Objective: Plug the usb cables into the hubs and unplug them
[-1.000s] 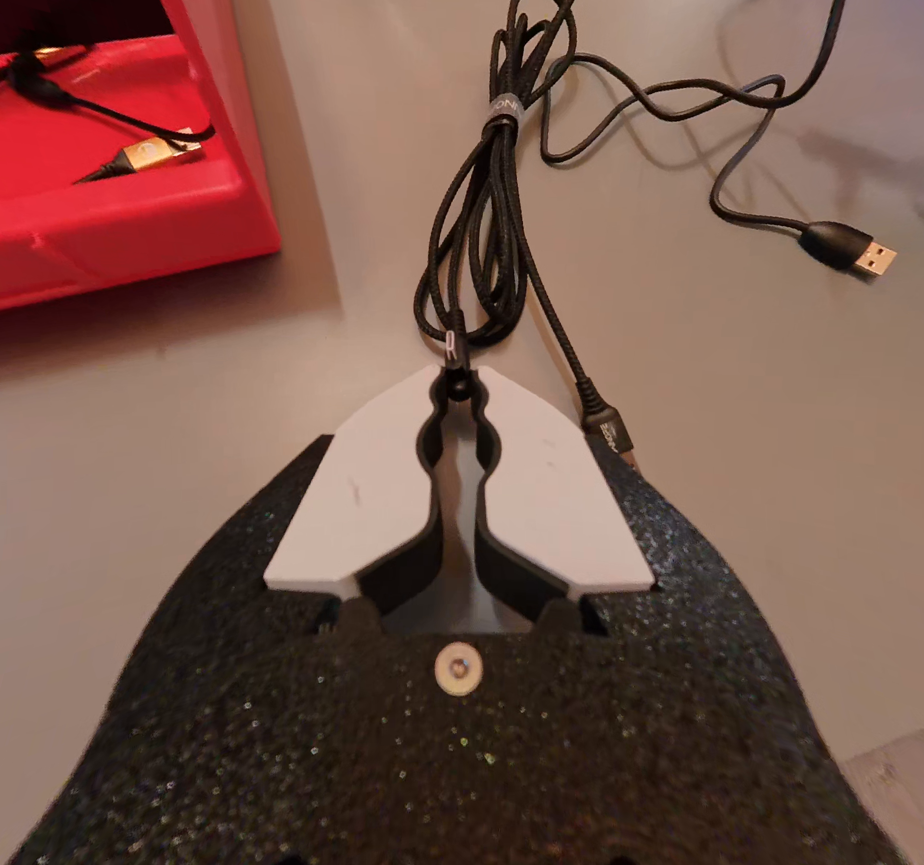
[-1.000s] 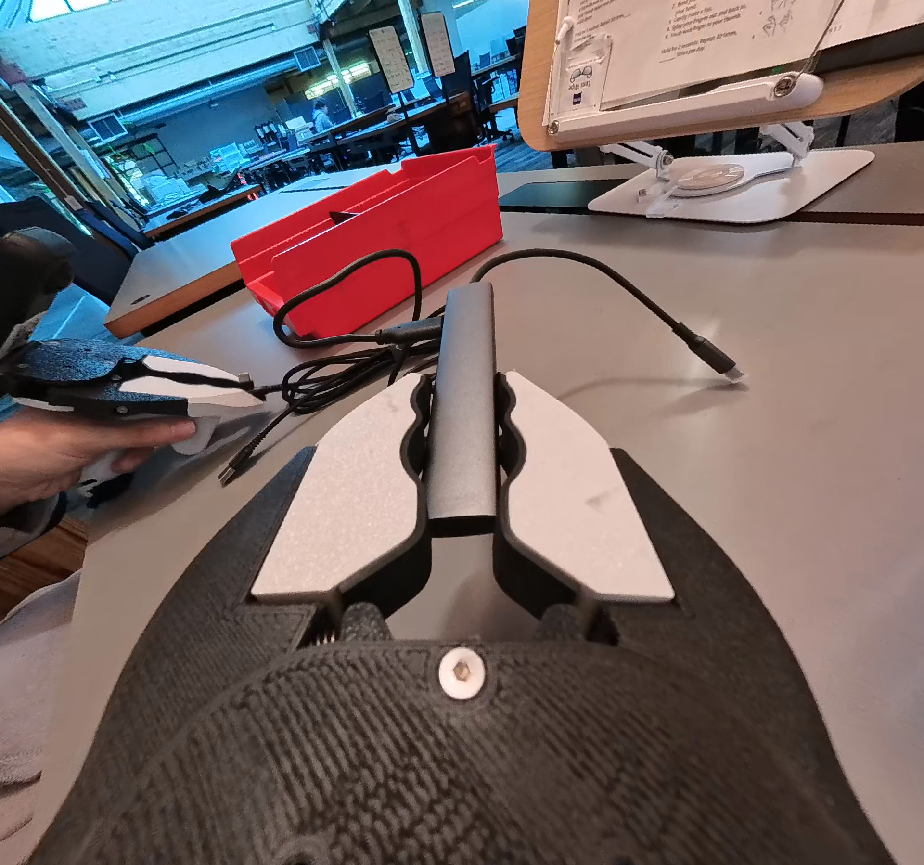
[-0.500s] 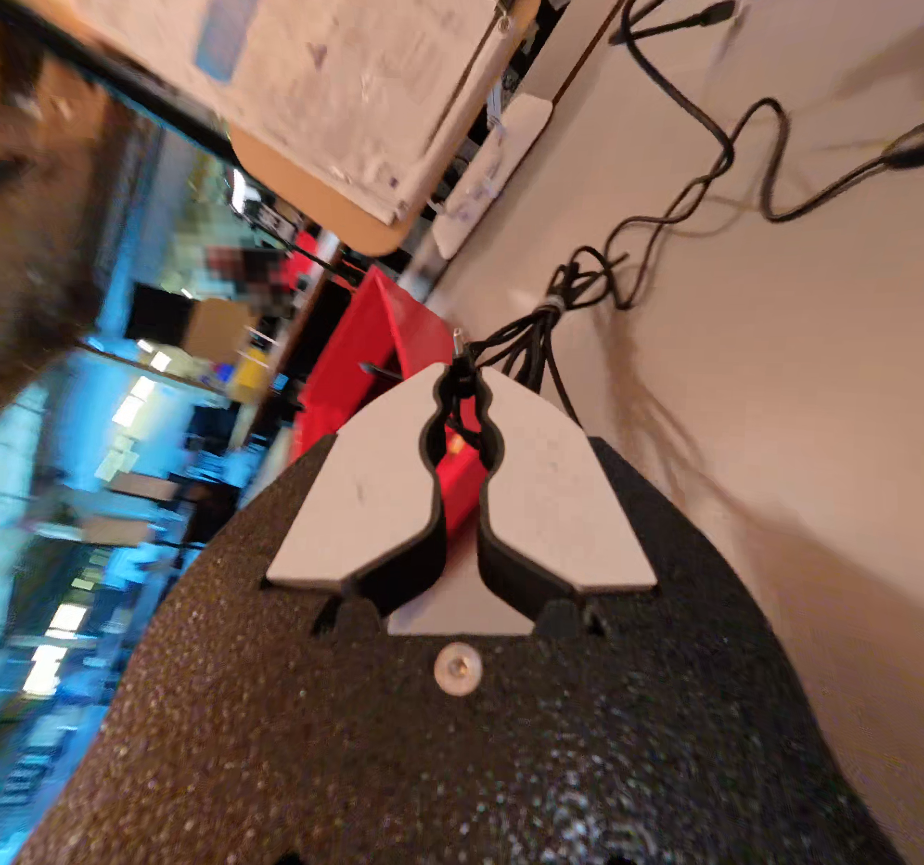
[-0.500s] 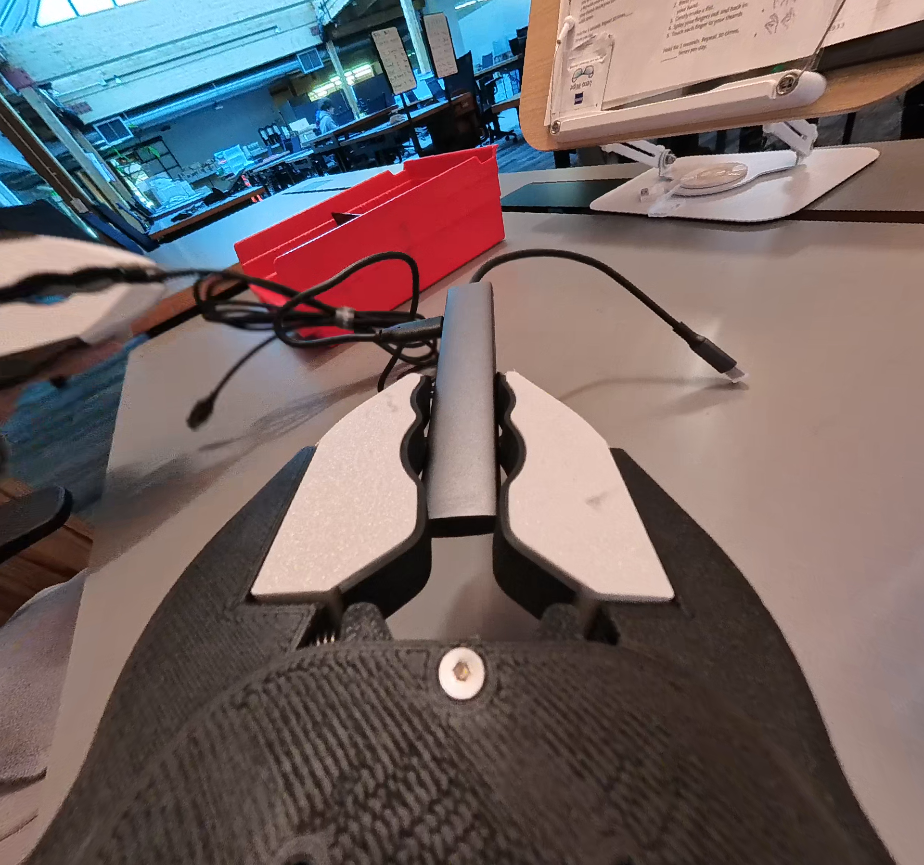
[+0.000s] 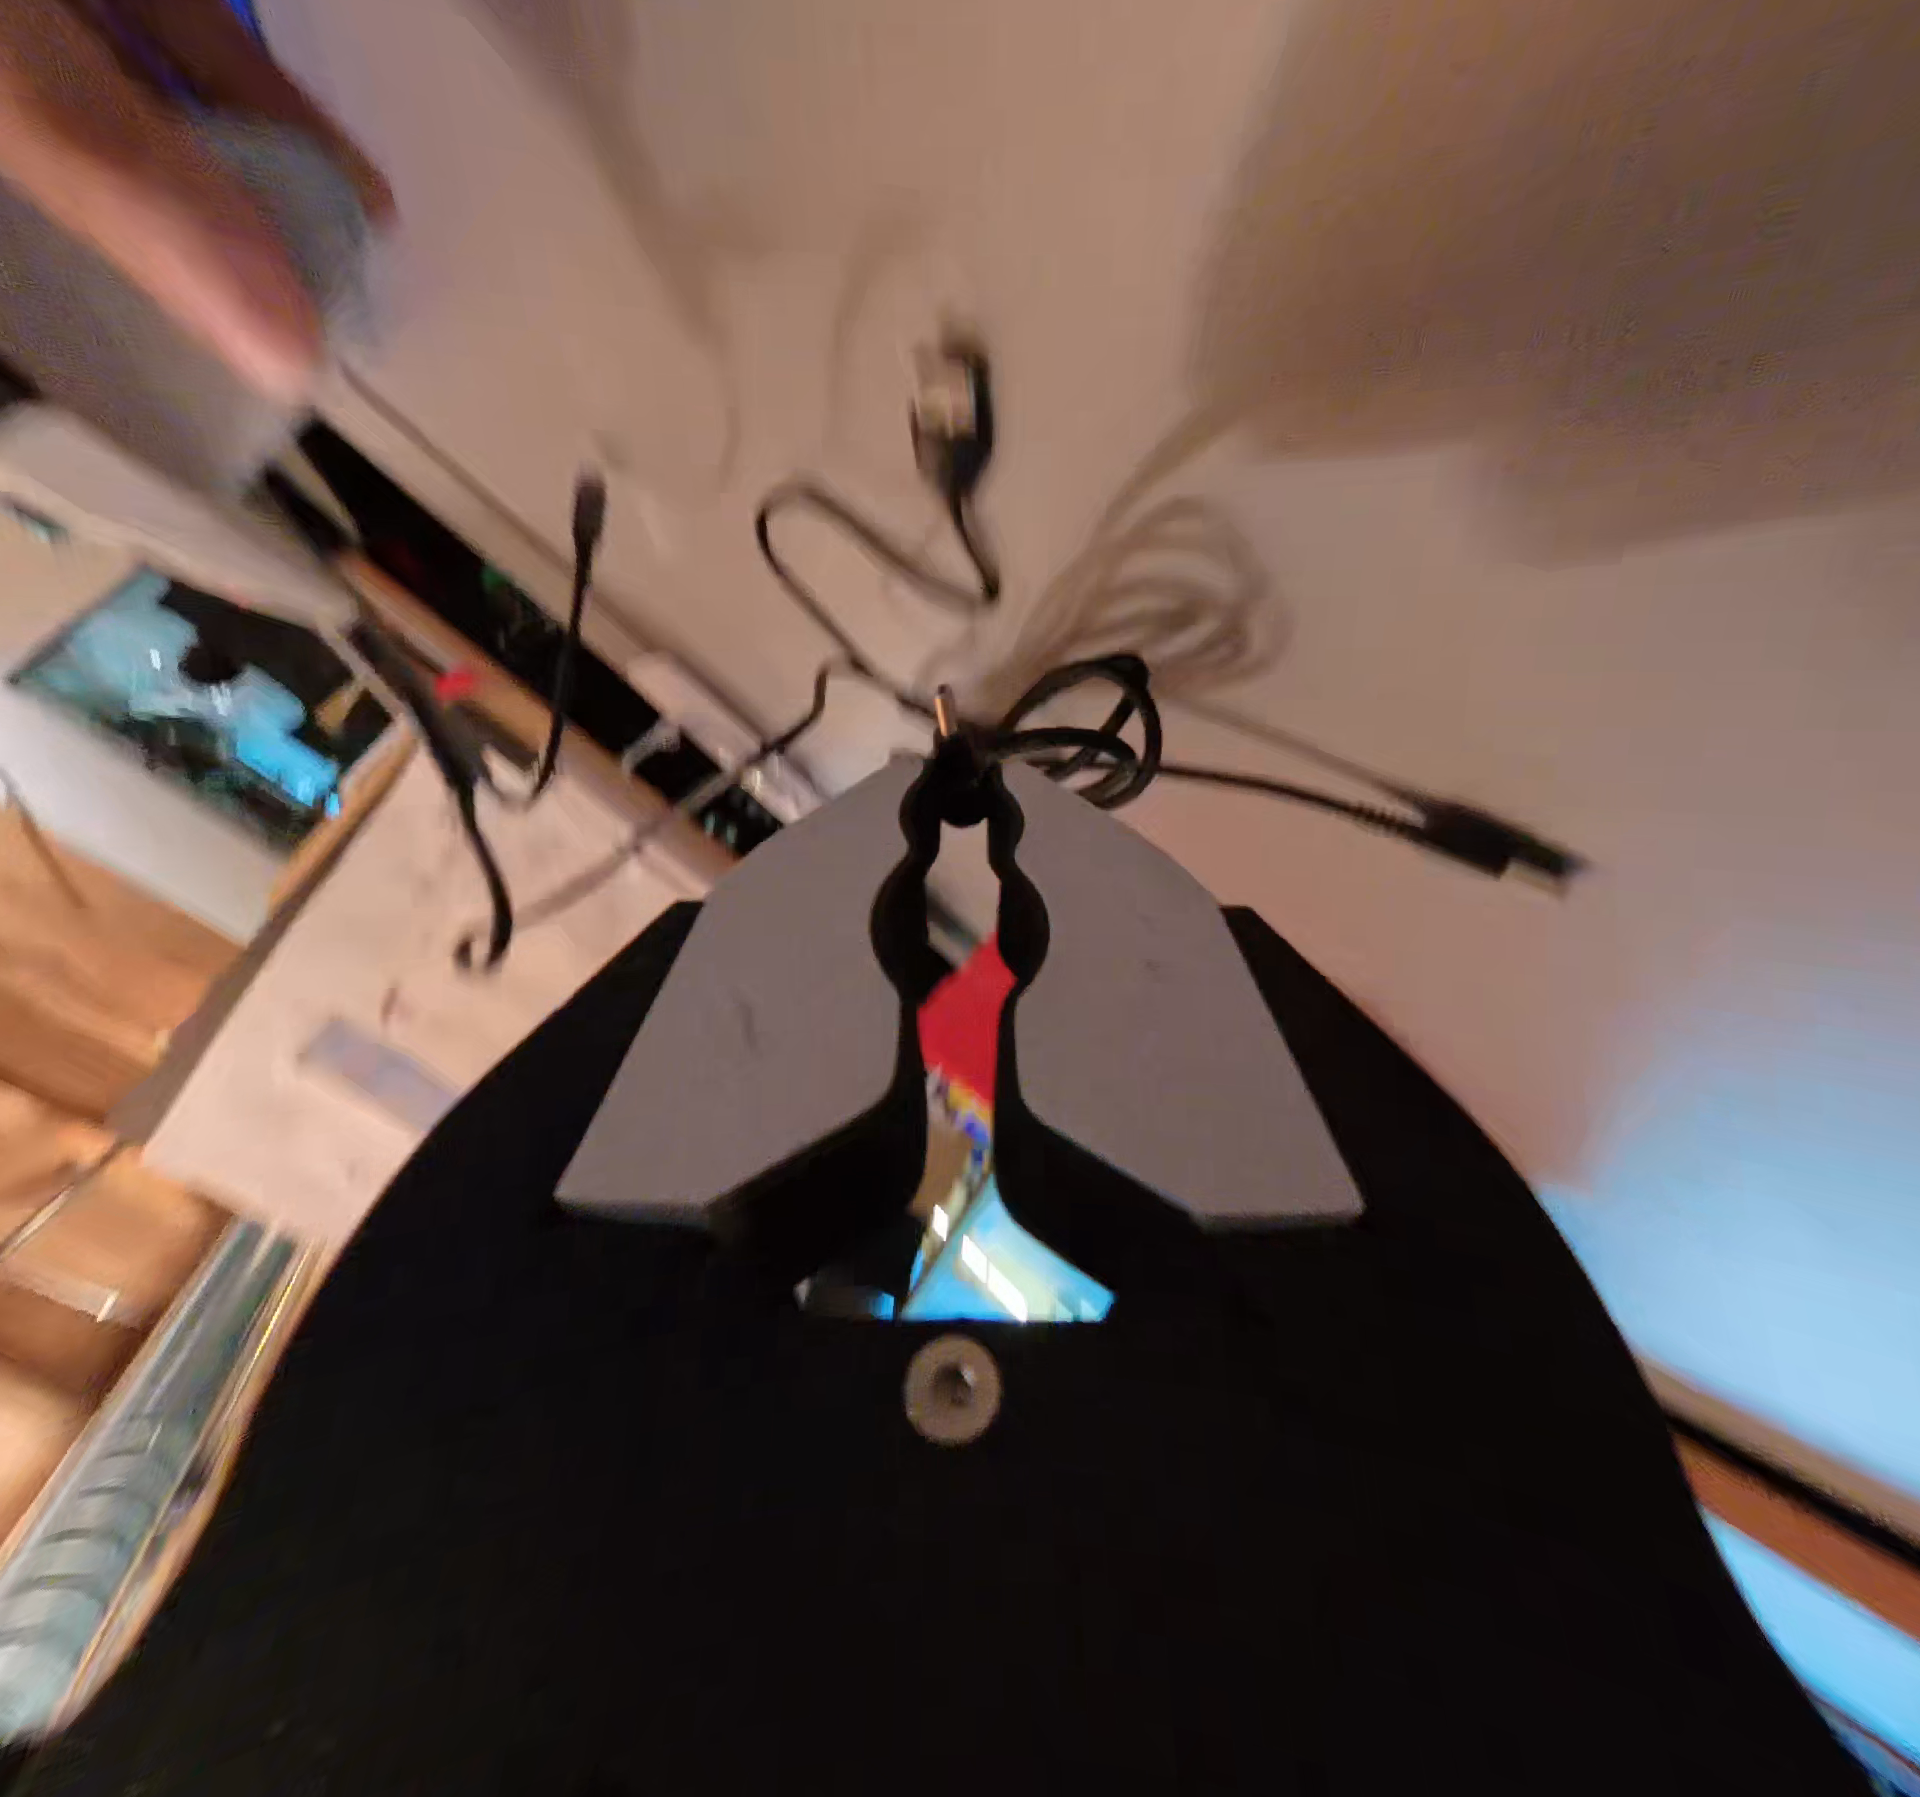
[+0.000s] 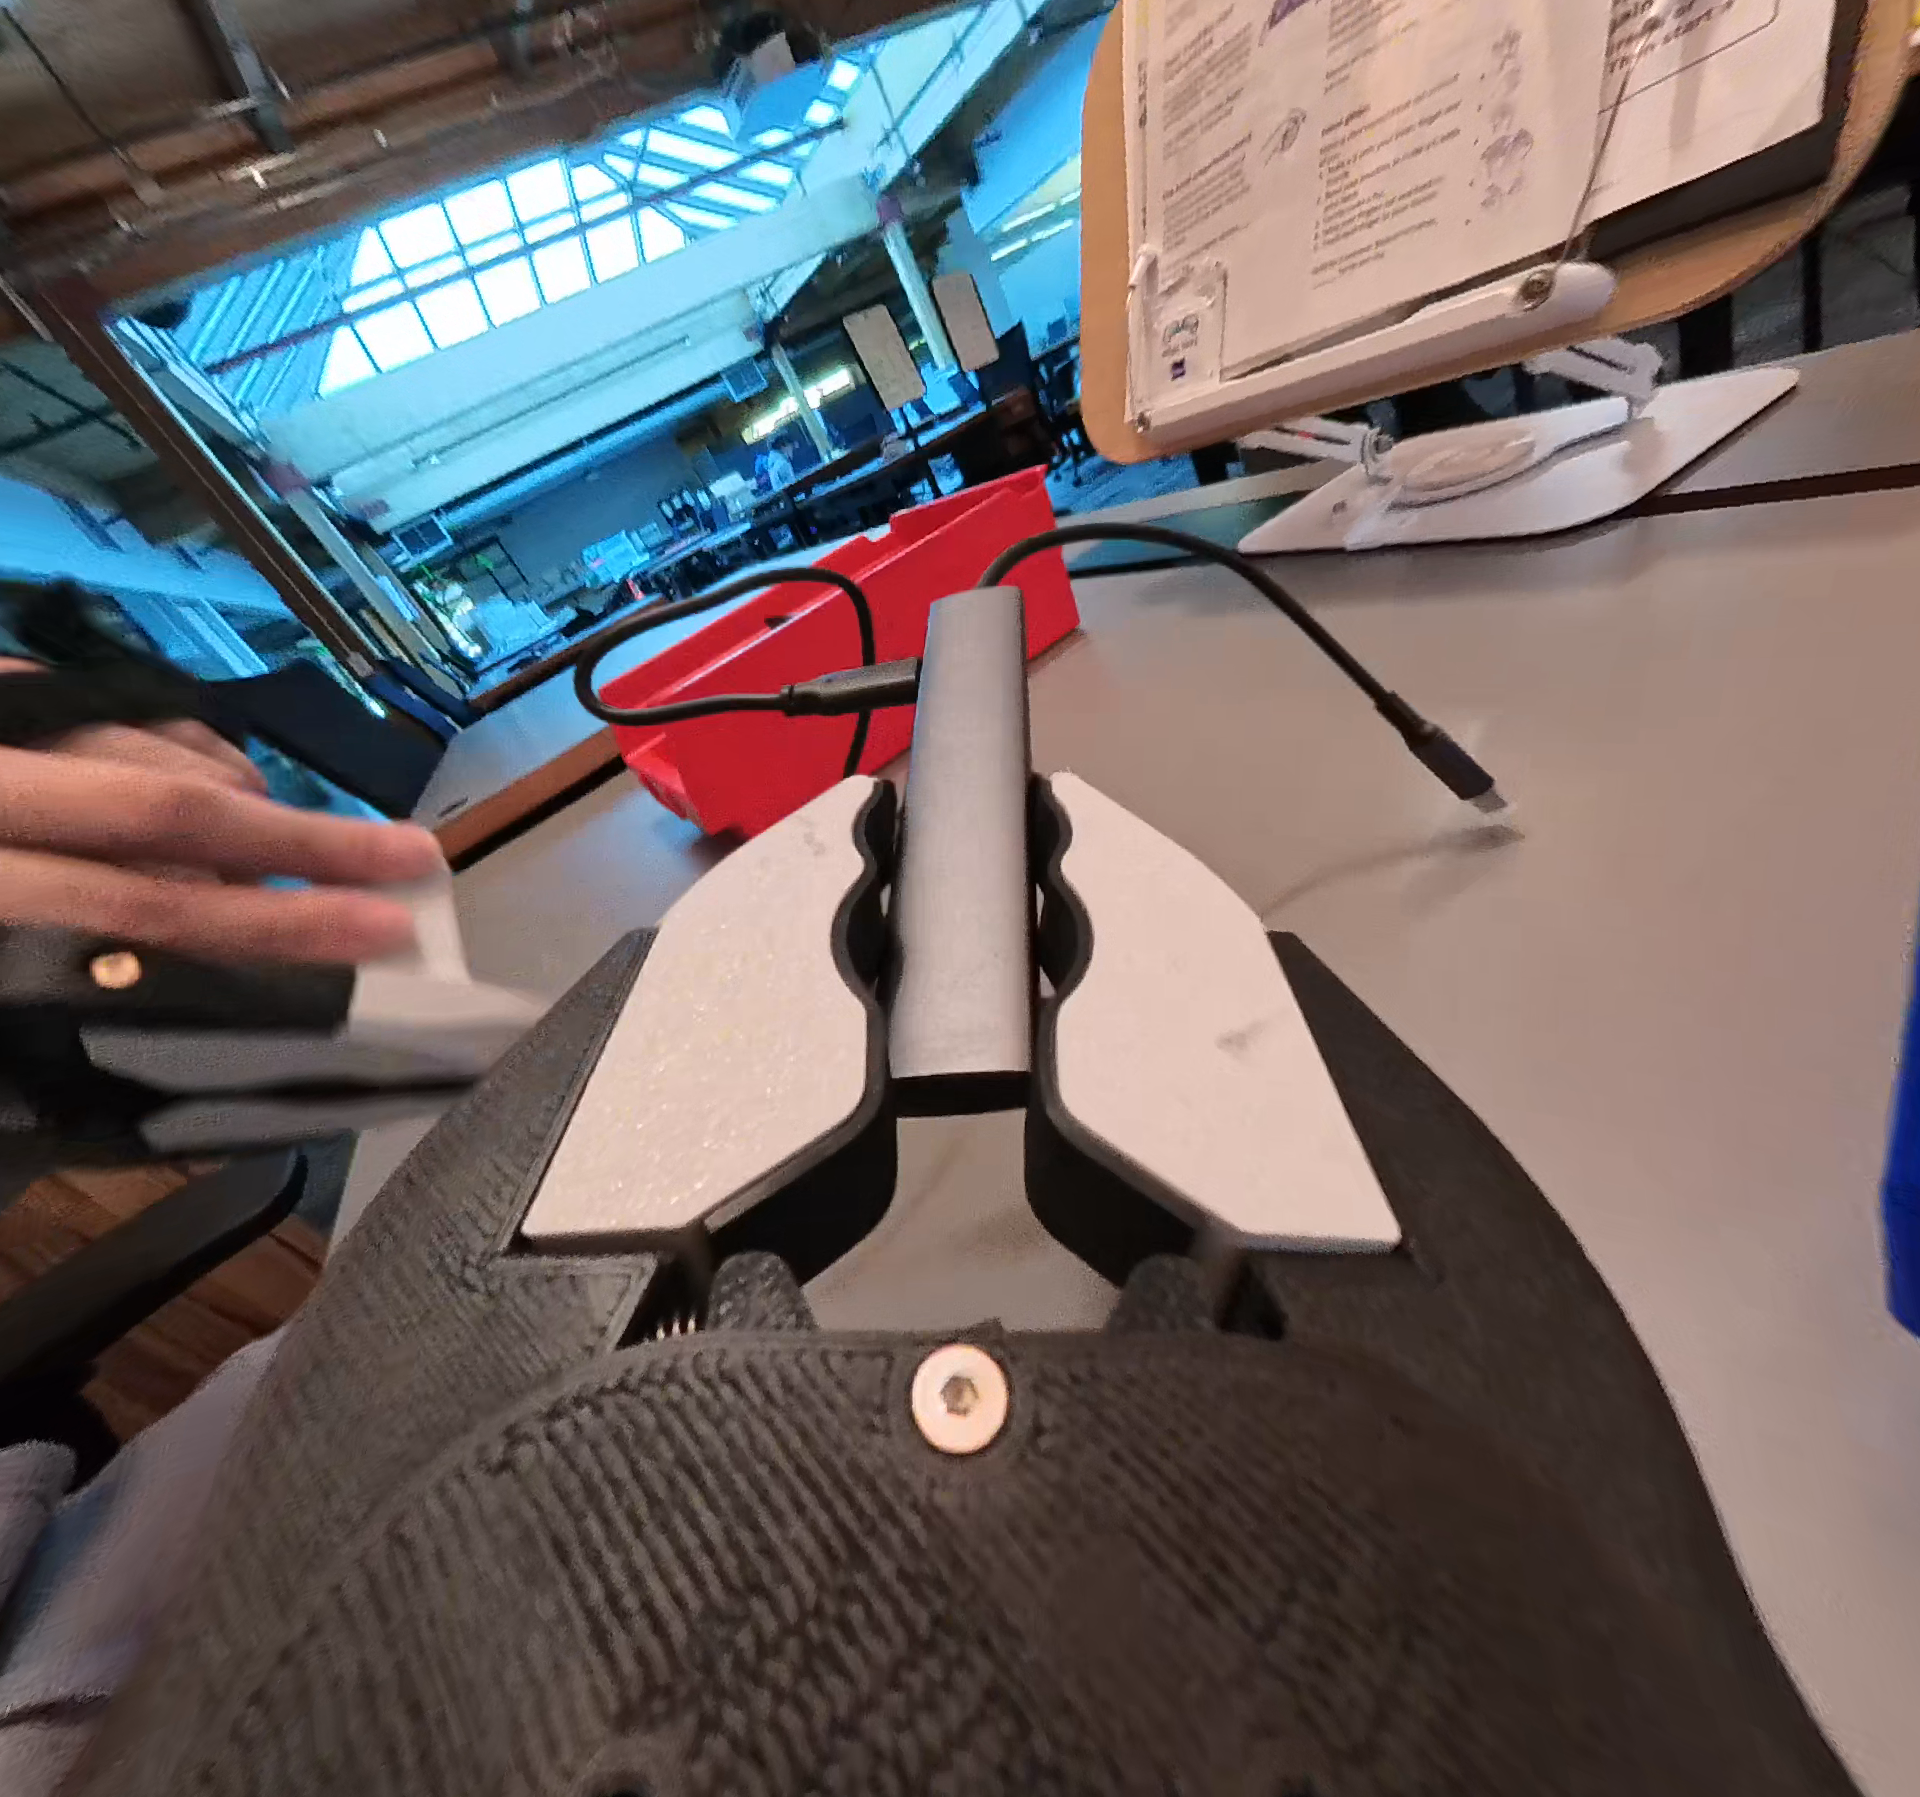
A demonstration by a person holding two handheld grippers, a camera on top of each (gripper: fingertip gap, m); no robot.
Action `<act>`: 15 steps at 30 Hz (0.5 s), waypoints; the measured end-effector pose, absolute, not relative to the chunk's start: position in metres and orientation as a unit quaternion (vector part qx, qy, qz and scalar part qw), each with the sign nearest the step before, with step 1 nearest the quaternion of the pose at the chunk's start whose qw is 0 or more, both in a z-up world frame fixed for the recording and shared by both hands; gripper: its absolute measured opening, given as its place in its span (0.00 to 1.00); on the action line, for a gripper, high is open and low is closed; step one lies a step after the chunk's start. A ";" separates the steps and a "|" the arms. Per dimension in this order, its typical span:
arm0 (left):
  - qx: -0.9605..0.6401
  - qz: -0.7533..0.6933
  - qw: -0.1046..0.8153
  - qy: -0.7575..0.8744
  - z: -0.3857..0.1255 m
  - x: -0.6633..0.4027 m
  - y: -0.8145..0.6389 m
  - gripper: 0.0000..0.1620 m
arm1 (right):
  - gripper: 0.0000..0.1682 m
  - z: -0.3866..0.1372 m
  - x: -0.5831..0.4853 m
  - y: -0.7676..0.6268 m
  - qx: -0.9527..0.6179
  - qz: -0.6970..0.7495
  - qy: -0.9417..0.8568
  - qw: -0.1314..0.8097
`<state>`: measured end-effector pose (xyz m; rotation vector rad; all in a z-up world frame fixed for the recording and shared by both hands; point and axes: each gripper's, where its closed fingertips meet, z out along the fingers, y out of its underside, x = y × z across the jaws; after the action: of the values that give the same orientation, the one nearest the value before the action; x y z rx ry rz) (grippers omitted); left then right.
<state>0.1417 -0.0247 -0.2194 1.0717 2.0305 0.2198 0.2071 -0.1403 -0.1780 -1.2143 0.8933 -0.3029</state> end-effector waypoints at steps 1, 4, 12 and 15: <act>0.437 0.055 0.387 0.810 -0.229 0.137 -0.038 0.05 | 0.15 -0.177 0.207 -0.144 -0.544 -0.141 0.406 0.721; 0.467 -0.046 0.324 0.822 -0.252 0.132 -0.066 0.04 | 0.15 -0.176 0.205 -0.152 -0.546 -0.155 0.403 0.718; 0.408 -0.268 0.232 0.841 -0.271 0.134 -0.099 0.05 | 0.15 -0.175 0.205 -0.160 -0.546 -0.166 0.401 0.717; 0.396 -0.298 0.234 0.837 -0.267 0.134 -0.099 0.05 | 0.15 -0.175 0.205 -0.160 -0.546 -0.164 0.400 0.718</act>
<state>0.1337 -0.0991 -0.2673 1.0872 2.2973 -0.8179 0.2052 -0.1600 -0.1751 -1.2075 0.8858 -0.3620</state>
